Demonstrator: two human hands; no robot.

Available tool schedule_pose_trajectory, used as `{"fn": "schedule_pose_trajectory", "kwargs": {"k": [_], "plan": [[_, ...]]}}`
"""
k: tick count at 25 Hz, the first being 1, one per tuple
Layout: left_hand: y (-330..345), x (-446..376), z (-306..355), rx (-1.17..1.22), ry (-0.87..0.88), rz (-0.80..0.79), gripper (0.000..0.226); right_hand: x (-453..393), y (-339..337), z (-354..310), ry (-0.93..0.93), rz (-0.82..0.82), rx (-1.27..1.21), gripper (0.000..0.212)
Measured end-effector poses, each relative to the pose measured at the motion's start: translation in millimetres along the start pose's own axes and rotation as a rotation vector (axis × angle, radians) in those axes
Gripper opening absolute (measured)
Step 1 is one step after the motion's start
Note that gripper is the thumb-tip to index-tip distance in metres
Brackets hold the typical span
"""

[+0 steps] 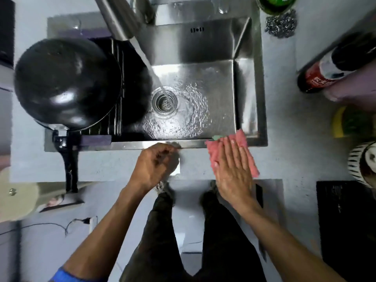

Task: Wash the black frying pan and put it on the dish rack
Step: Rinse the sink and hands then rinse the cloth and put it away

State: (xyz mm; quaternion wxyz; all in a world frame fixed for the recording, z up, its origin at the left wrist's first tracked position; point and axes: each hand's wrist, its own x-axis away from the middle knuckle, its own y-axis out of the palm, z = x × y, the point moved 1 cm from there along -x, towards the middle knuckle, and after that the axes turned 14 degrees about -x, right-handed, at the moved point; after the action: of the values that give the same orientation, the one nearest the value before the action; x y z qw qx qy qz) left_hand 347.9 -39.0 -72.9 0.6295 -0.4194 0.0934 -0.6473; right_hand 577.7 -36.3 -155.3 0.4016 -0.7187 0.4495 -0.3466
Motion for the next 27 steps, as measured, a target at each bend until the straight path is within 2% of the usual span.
{"fn": "schedule_pose_trajectory", "kwargs": {"k": [3, 6, 7, 10, 12, 13, 16, 19, 21, 23, 25, 27], "plan": [[-10, 14, -16, 0.027, 0.024, 0.036, 0.022, -15, 37, -99, -0.033, -0.046, -0.098, 0.066], [-32, 22, -48, 0.055, 0.003, 0.109, 0.026, -24, 33, -84, -0.194, -0.088, -0.004, 0.063], [-42, 26, -59, 0.051, -0.031, 0.157, 0.031, -22, 24, -61, -0.157, -0.060, 0.055, 0.062], [-79, 41, -111, -0.014, -0.096, 0.405, 0.024, -18, 5, -17, 0.202, 0.093, 0.112, 0.059], [-102, 50, -151, -0.164, -0.167, 0.558, 0.023, -25, 17, -47, 0.337, 0.128, 0.097, 0.060], [-111, 54, -168, -0.270, -0.231, 0.587, 0.028, -26, 32, -74, 0.309, 0.117, 0.064, 0.062], [-128, 63, -201, -0.470, -0.454, 0.539, 0.049, -26, 81, -171, 0.192, 0.081, -0.047, 0.064], [-137, 65, -223, -0.387, -0.478, 0.456, 0.054, -39, 118, -252, 0.135, 0.032, -0.083, 0.065], [-142, 64, -230, -0.288, -0.462, 0.406, 0.045, -41, 121, -257, 0.028, -0.021, -0.120, 0.065], [-144, 65, -230, -0.253, -0.427, 0.339, 0.039, -33, 110, -230, -0.055, -0.057, -0.096, 0.064], [-147, 65, -228, -0.210, -0.418, 0.327, 0.035, -26, 102, -207, -0.057, -0.057, -0.011, 0.063], [-152, 65, -223, -0.134, -0.448, 0.327, 0.031, -27, 110, -218, 0.018, -0.017, 0.020, 0.065]]}}
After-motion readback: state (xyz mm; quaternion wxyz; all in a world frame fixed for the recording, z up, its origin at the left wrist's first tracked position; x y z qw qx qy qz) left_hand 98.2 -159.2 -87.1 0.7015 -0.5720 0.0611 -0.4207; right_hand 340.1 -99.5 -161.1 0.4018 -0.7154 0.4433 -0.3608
